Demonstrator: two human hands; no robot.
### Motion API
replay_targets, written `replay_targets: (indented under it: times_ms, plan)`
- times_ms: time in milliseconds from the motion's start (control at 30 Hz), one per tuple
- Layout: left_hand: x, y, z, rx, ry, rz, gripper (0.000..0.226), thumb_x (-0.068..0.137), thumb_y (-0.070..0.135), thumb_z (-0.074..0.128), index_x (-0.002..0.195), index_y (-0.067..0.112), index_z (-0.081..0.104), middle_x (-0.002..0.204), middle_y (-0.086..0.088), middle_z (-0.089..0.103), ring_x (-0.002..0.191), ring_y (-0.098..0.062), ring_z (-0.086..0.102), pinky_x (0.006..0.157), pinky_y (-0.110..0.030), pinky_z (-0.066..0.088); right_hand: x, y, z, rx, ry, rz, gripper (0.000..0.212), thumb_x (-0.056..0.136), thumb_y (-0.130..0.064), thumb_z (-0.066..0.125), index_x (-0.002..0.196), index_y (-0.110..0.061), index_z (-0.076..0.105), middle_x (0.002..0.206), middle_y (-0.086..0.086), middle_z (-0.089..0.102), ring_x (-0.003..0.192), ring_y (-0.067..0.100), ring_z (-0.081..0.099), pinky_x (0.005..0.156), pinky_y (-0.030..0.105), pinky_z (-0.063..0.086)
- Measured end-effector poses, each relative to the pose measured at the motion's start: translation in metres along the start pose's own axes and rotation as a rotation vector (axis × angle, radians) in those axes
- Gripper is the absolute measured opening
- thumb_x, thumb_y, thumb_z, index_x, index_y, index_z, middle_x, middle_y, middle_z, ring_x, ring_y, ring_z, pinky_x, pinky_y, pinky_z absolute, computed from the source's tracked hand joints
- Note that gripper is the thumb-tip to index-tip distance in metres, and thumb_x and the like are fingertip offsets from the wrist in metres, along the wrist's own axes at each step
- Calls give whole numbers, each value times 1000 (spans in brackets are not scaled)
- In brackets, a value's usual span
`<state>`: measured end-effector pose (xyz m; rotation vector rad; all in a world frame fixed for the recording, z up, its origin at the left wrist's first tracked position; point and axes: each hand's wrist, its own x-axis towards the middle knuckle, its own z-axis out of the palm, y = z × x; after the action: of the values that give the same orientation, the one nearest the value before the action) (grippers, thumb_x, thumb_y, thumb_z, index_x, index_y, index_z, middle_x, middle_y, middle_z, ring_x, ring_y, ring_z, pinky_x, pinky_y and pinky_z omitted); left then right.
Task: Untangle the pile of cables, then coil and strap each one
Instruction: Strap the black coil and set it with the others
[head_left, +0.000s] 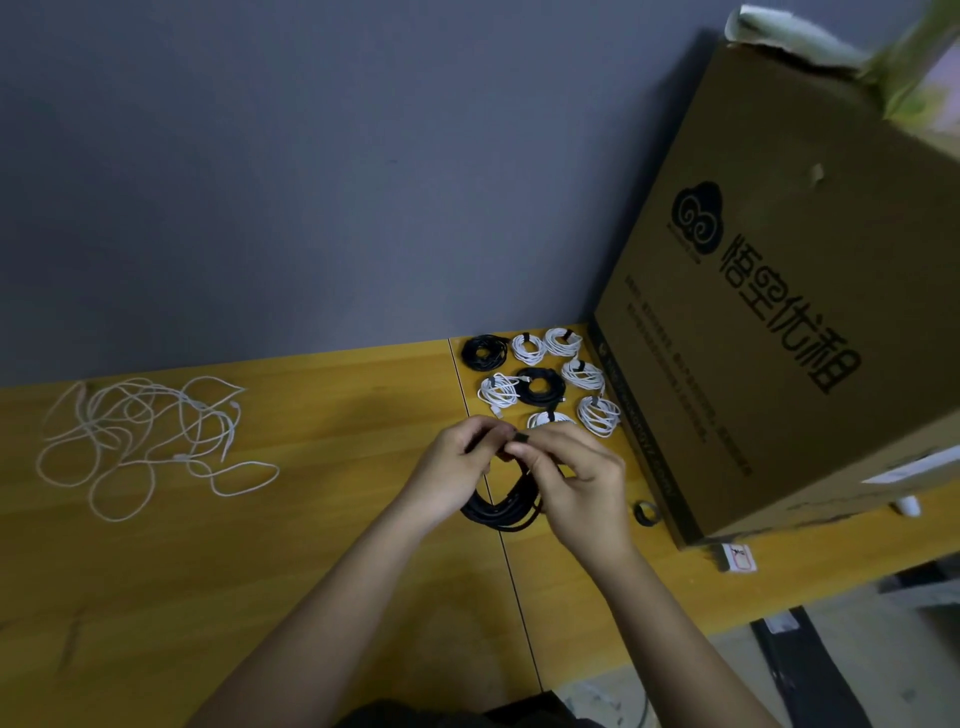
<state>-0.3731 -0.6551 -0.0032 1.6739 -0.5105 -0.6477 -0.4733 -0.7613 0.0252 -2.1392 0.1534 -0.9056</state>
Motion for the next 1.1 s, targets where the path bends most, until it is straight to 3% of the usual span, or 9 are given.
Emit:
replay_targets:
  times_ms: [167, 300, 467, 567, 633, 733, 800, 933, 1100]
  plan:
    - [6, 10, -5, 74, 18, -4, 25, 97, 37, 51, 81, 20, 62, 50, 13, 45, 49, -6, 39, 59, -29, 30, 6, -4, -5, 113, -142, 62, 13, 82, -13, 68, 84, -2, 74, 85, 5, 69, 83, 18, 65, 73, 30, 51]
    - [8, 12, -9, 130, 40, -9, 34, 95, 40, 54, 65, 24, 52, 42, 18, 47, 41, 1, 41, 47, -20, 27, -4, 2, -10, 127, -313, 106, 9, 84, -11, 70, 83, -2, 73, 86, 1, 67, 84, 15, 63, 74, 35, 51]
    - [0, 11, -2, 89, -16, 2, 25, 96, 37, 51, 76, 24, 58, 46, 18, 51, 42, 1, 41, 51, -23, 29, -7, 3, -6, 87, -75, 12, 13, 88, -13, 63, 90, -4, 72, 92, -3, 65, 90, 5, 61, 77, 21, 49]
    - [-4, 13, 3, 12, -38, 27, 15, 97, 35, 50, 83, 37, 58, 53, 15, 56, 46, -5, 39, 49, -21, 31, -7, 3, 1, 33, 10, 7, 17, 93, -17, 58, 94, -3, 67, 88, 1, 66, 81, 16, 65, 68, 35, 55]
    - [-7, 14, 7, -23, -43, 38, 19, 97, 34, 51, 80, 40, 59, 56, 14, 56, 49, -8, 39, 48, -19, 32, -9, 3, 5, -36, 61, 50, 22, 95, -23, 53, 96, -5, 63, 79, -2, 65, 66, 16, 63, 56, 37, 52]
    - [-9, 15, 12, -134, -56, -15, 19, 98, 29, 52, 82, 32, 62, 64, 12, 59, 53, -6, 44, 49, -17, 36, -8, 1, 6, -106, 128, 63, 19, 98, -32, 45, 97, -17, 57, 71, -21, 56, 60, 4, 53, 51, 20, 41]
    - [-10, 17, 11, -231, -96, -74, 17, 99, 27, 51, 87, 25, 62, 67, 12, 61, 55, -3, 48, 50, -16, 37, -4, -1, 5, -71, 147, 78, 9, 98, -29, 45, 98, -23, 53, 79, -28, 58, 66, -2, 54, 55, 13, 37]
    - [-11, 22, 4, -350, -188, -125, 18, 100, 22, 46, 95, 13, 61, 76, 9, 61, 58, -1, 51, 49, -14, 37, 1, 0, 3, -51, 165, 58, 7, 96, -11, 48, 98, -12, 55, 90, -35, 58, 74, -14, 55, 61, 4, 38]
    - [-14, 24, -4, -428, -273, -122, 14, 97, 17, 50, 102, 10, 61, 85, 9, 61, 66, 0, 54, 54, -14, 40, 4, -1, 4, -26, 224, 60, 6, 98, -16, 46, 98, -17, 52, 75, -22, 58, 68, 0, 58, 57, 26, 47]
